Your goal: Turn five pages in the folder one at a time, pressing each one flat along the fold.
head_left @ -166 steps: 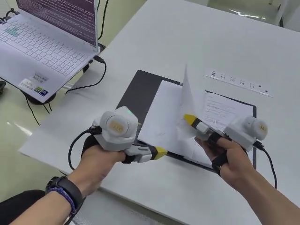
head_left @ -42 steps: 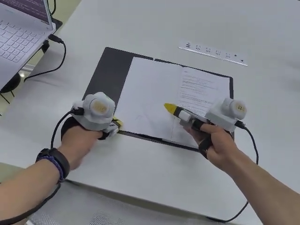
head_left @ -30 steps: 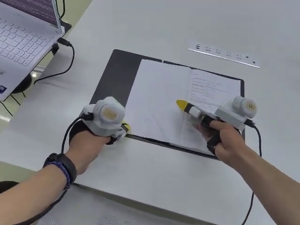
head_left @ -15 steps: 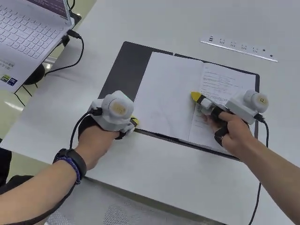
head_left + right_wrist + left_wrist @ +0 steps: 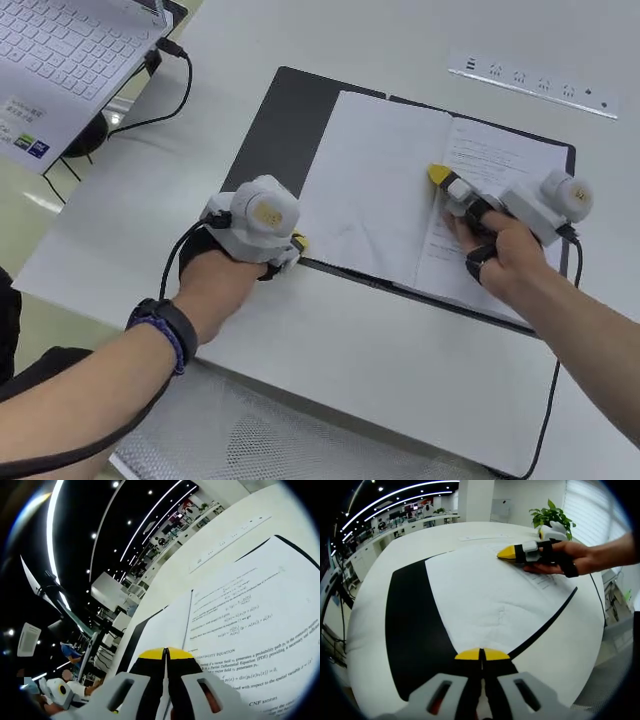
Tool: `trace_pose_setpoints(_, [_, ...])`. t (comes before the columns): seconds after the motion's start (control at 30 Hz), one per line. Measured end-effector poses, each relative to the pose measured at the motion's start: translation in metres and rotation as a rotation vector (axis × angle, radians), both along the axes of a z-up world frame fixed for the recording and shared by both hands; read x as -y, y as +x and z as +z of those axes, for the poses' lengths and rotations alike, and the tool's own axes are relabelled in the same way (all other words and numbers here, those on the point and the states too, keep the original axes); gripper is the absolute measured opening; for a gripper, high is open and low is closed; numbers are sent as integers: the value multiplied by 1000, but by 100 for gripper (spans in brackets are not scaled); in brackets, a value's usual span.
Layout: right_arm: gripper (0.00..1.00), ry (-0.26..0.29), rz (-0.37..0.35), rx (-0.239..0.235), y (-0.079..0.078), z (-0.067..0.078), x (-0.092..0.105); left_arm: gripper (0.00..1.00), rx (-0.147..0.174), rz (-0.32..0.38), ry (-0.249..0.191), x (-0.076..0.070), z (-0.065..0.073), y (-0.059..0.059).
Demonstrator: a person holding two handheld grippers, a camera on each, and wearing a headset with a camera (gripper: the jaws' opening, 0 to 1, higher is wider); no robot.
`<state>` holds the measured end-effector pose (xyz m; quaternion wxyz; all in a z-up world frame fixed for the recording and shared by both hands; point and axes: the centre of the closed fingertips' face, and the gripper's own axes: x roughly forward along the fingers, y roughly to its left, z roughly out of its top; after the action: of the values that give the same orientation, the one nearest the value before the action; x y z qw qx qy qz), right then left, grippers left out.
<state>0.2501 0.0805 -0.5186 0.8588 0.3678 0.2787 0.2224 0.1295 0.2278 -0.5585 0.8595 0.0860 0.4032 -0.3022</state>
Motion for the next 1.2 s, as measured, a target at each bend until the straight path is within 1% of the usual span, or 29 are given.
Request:
trace_pose_setpoints(0.23, [0,15,-30,1,14,0,1,0,4,-6,1,0,0,0])
trace_pose_setpoints(0.37, [0,11,-45,6,22,0,1,0,1,-7,-2,0,-1,0])
trace_pose_setpoints(0.43, [0,12,-52,5,28,0,1,0,2,-9,-3,0,-1,0])
trace_pose_setpoints(0.6, [0,-13,-50,5,44,-1,3,0,1,-8,-6,0,-1,0])
trace_pose_setpoints(0.7, [0,-3,-72,1,54,-3,7,0,0,-7,-8,0,-1,0])
trace_pose_setpoints(0.77, [0,3,-81,3,58,-5,8,0,0,-5,-8,0,-1,0])
trace_pose_setpoints(0.9, [0,10,-98,12,75,-15,16,0,-1,-8,-8,0,-1,0])
trace_pose_setpoints(1.07, [0,30,-144,10,96,-25,26,0,-1,-14,-7,0,-1,0])
trace_pose_setpoints(1.2, [0,40,-174,15,108,-29,30,0,0,-12,-6,0,-1,0])
